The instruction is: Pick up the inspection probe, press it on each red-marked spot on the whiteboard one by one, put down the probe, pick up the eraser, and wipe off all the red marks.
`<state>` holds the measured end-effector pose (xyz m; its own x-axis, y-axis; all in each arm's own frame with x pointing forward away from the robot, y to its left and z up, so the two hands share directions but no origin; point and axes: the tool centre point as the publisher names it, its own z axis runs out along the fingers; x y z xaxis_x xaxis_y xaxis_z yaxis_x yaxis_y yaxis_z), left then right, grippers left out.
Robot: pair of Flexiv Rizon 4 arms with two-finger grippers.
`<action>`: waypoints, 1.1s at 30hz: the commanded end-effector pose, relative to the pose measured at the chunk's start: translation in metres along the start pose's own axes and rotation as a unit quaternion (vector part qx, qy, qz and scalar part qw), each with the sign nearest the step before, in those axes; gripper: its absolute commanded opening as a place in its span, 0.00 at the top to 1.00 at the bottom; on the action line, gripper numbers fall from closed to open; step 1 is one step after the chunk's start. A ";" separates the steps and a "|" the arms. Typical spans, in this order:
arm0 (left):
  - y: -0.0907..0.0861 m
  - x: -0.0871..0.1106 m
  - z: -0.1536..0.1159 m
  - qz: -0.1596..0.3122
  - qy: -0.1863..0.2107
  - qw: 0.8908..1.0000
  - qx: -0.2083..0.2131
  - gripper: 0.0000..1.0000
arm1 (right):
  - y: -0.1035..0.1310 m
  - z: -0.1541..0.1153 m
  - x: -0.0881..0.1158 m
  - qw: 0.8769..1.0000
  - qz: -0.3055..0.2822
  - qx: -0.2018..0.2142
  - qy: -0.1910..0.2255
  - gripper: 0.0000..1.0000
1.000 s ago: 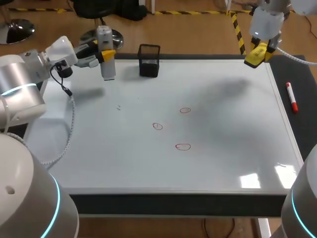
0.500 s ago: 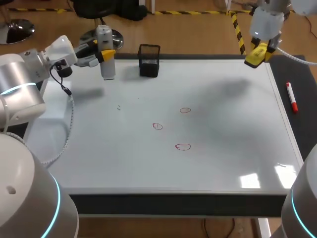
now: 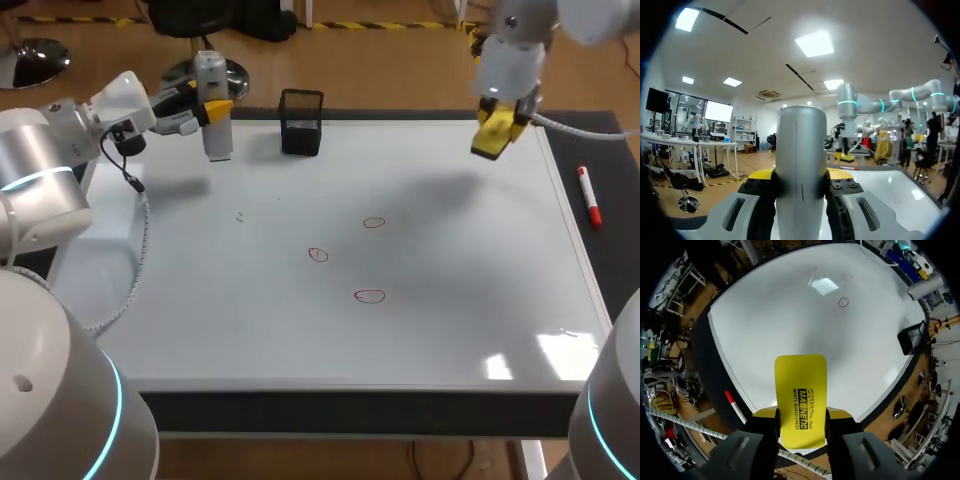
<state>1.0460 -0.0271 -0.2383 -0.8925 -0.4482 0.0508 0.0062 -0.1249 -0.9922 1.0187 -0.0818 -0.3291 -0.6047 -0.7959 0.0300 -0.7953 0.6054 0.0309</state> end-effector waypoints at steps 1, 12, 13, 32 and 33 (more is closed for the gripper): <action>-0.001 0.000 0.001 0.000 -0.002 1.000 0.000 1.00 | 0.030 -0.002 -0.010 0.999 -0.028 0.016 0.001 1.00; -0.001 0.000 0.001 0.000 -0.002 1.000 0.000 1.00 | 0.117 -0.007 -0.057 0.991 -0.129 -0.001 -0.022 1.00; -0.001 0.000 0.001 0.000 -0.002 1.000 0.000 1.00 | 0.128 -0.006 -0.063 0.989 -0.143 -0.003 -0.020 1.00; -0.001 0.000 0.001 0.000 -0.002 1.000 0.000 1.00 | 0.247 0.013 -0.116 0.963 -0.269 -0.004 -0.001 1.00; -0.001 0.000 0.001 0.000 -0.002 1.000 0.000 1.00 | 0.250 0.015 -0.117 0.963 -0.268 -0.009 -0.004 1.00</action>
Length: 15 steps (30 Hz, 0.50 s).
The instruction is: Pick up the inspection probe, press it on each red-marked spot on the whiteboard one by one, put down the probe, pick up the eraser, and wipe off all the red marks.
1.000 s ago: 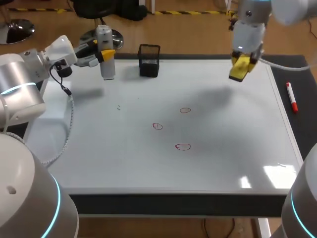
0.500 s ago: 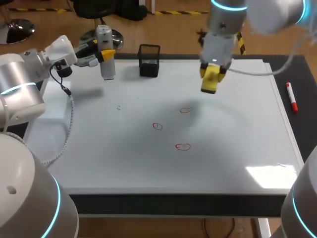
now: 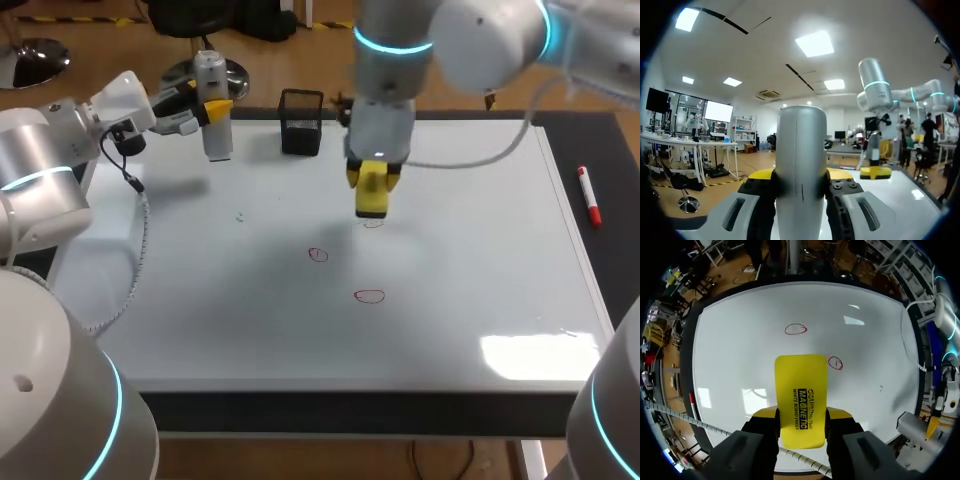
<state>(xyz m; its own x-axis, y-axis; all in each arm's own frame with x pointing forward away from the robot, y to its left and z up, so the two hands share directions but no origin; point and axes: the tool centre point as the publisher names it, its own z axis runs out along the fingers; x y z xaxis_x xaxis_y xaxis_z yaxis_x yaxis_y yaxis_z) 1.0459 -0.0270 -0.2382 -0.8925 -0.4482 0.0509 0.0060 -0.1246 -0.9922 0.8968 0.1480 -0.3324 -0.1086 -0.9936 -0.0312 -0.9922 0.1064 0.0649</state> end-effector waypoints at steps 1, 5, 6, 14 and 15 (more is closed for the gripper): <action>-0.001 0.000 0.001 0.000 -0.002 1.000 0.000 1.00 | 0.012 0.012 -0.019 1.000 0.000 0.000 0.012 1.00; -0.001 0.000 0.001 0.000 -0.002 1.000 0.000 1.00 | 0.023 0.023 -0.036 1.000 -0.009 0.001 0.014 1.00; -0.001 0.000 0.001 0.000 -0.002 1.000 0.000 1.00 | 0.026 0.025 -0.040 1.000 -0.011 -0.001 0.010 1.00; -0.001 0.000 0.001 0.000 -0.002 1.000 0.000 1.00 | 0.039 0.042 -0.069 1.000 -0.022 0.012 0.008 1.00; -0.001 0.000 0.001 0.000 -0.002 1.000 0.000 1.00 | 0.041 0.045 -0.072 1.000 -0.017 0.003 -0.005 1.00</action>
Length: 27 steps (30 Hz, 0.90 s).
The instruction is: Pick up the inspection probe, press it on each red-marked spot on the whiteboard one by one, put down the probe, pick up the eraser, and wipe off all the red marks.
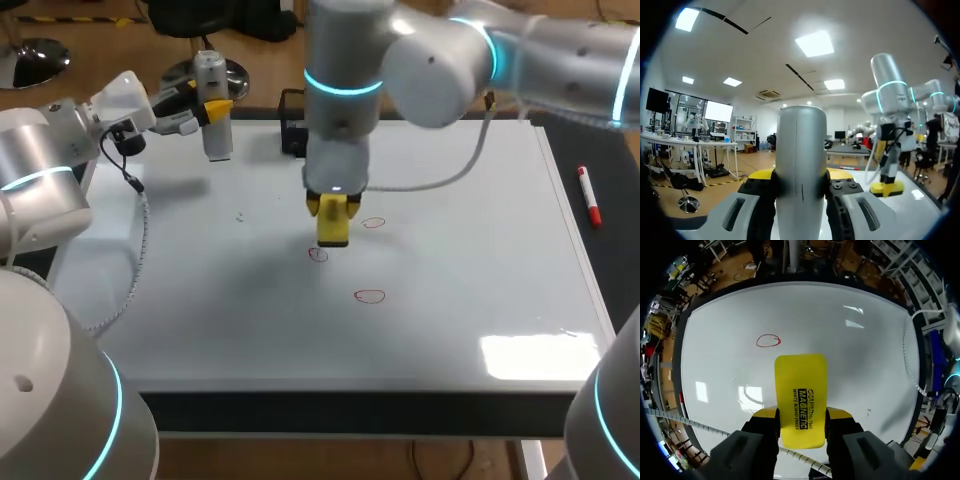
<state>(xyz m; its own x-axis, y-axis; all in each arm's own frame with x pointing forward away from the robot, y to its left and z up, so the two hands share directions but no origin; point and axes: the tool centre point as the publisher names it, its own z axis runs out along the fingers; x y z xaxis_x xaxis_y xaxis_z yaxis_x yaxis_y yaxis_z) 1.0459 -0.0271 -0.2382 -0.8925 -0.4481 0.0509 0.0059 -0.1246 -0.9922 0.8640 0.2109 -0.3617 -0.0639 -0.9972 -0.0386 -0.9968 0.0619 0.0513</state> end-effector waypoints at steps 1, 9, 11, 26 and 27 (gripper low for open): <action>-0.001 0.000 0.001 0.000 -0.002 1.000 0.000 1.00 | 0.004 0.014 -0.018 1.000 0.006 -0.001 -0.001 1.00; -0.001 0.000 0.001 0.000 -0.002 1.000 0.000 1.00 | 0.015 0.037 -0.034 1.000 -0.007 0.005 0.002 1.00; -0.001 0.000 0.001 0.000 -0.002 1.000 0.000 1.00 | 0.014 0.042 -0.034 1.000 -0.009 0.006 0.006 1.00; -0.001 0.000 0.001 0.000 -0.002 1.000 0.000 1.00 | 0.010 0.059 -0.043 1.000 -0.015 0.011 -0.002 1.00; -0.001 0.000 0.001 0.000 -0.002 1.000 0.000 1.00 | 0.010 0.060 -0.043 1.000 -0.016 0.010 -0.003 1.00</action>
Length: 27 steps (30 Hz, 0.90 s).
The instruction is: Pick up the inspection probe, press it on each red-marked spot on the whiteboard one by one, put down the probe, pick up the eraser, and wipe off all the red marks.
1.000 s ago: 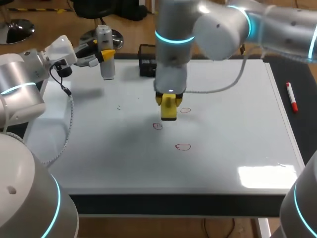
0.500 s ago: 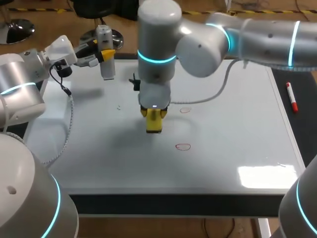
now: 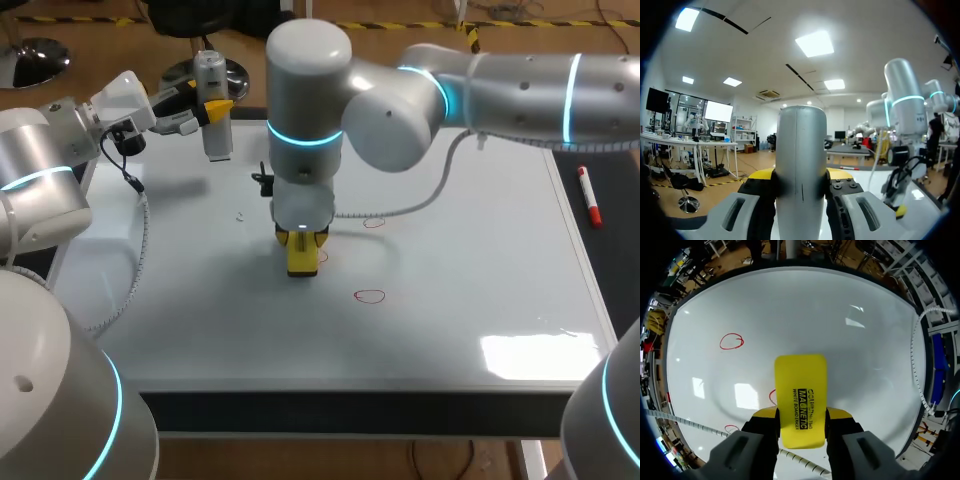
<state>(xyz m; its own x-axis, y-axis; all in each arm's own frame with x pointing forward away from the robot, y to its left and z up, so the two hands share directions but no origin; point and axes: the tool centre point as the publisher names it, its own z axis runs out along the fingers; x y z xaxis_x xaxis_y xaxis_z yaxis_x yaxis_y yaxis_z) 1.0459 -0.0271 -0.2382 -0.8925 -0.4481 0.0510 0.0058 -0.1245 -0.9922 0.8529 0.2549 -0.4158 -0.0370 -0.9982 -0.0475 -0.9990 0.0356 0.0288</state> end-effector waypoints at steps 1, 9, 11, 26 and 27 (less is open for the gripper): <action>-0.001 0.000 0.001 0.000 -0.002 1.000 0.000 1.00 | -0.001 0.004 -0.002 1.000 -0.003 -0.001 0.001 1.00; -0.001 0.000 0.001 0.000 -0.002 1.000 0.000 1.00 | 0.000 0.009 -0.002 1.000 -0.005 -0.007 0.002 1.00; -0.001 0.000 0.001 0.000 -0.002 1.000 0.000 1.00 | 0.000 0.010 -0.003 1.000 -0.007 -0.007 0.002 1.00; -0.001 0.000 0.001 0.000 -0.002 1.000 0.000 1.00 | 0.000 0.022 0.009 1.000 -0.001 -0.017 0.014 1.00; -0.001 0.000 0.001 0.000 -0.002 1.000 0.000 1.00 | 0.000 0.023 0.010 1.000 -0.001 -0.017 0.015 1.00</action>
<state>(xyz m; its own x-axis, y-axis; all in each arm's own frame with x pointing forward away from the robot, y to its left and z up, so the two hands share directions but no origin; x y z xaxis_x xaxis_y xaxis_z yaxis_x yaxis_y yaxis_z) 1.0459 -0.0271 -0.2381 -0.8925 -0.4481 0.0510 0.0059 -0.1245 -0.9922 0.8503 0.2483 -0.4325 -0.0347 -0.9991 -0.0223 -0.9975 0.0333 0.0628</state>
